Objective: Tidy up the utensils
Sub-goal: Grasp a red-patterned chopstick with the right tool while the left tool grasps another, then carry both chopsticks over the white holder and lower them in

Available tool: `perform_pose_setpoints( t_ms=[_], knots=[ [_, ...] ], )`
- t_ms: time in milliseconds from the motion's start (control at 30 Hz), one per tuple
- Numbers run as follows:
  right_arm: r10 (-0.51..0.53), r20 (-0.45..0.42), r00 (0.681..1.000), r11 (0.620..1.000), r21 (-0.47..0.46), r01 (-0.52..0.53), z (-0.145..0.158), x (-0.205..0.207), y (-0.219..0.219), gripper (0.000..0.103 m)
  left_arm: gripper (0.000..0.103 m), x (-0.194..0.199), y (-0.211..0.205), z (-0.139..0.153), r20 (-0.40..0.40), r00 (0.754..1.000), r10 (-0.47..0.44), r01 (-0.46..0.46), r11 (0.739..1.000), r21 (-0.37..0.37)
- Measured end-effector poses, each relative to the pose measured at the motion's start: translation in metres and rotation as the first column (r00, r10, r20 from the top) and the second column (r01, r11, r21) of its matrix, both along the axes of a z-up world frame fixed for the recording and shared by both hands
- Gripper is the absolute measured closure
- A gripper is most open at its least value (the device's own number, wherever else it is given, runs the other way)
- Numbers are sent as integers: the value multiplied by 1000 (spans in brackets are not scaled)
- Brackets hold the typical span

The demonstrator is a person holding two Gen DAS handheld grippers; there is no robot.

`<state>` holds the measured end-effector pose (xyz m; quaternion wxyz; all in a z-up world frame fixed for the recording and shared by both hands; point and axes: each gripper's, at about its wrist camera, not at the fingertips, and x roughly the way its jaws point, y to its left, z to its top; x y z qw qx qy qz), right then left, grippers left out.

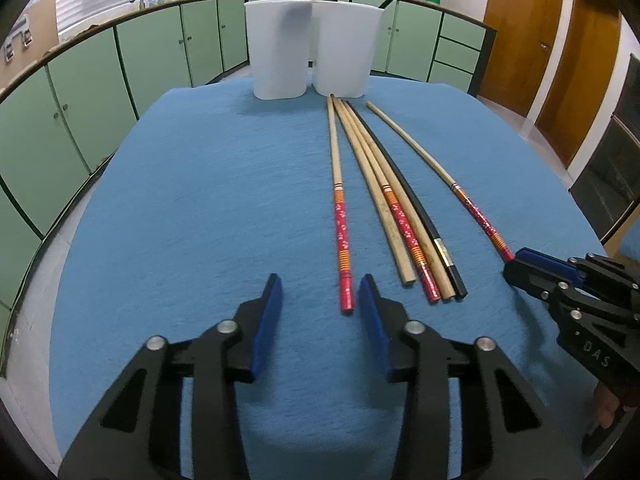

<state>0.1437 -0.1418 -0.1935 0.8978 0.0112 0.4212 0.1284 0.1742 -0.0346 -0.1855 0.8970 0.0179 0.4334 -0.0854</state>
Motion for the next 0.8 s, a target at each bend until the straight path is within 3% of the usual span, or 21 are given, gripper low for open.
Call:
perform_pose_setpoints(
  t_ms=[67, 133, 167, 433, 800],
  knots=[
    [1, 0, 1000, 1000, -5, -1, 0, 0, 1, 97, 78, 0, -2, -1, 1, 1000, -5, 5, 1000, -4],
    [1, -1, 1000, 1000, -1, -1, 0, 0, 1, 97, 95, -1, -6, -1, 0, 1000, -11, 11, 1000, -11],
    [0, -2, 1000, 1000, 0, 0, 0, 0, 0, 97, 97, -1, -6, -1, 0, 1000, -11, 11, 1000, -10],
    [4, 32, 999, 1000, 4, -4, 17, -5, -4, 97, 98, -3, -1, 13, 14, 1000, -13, 13, 1000, -14],
    [8, 164, 986, 1000, 19, -11, 92, -7, -23, 98, 98, -17, 17, 102, 194, 981, -15, 19, 1000, -14]
  ],
)
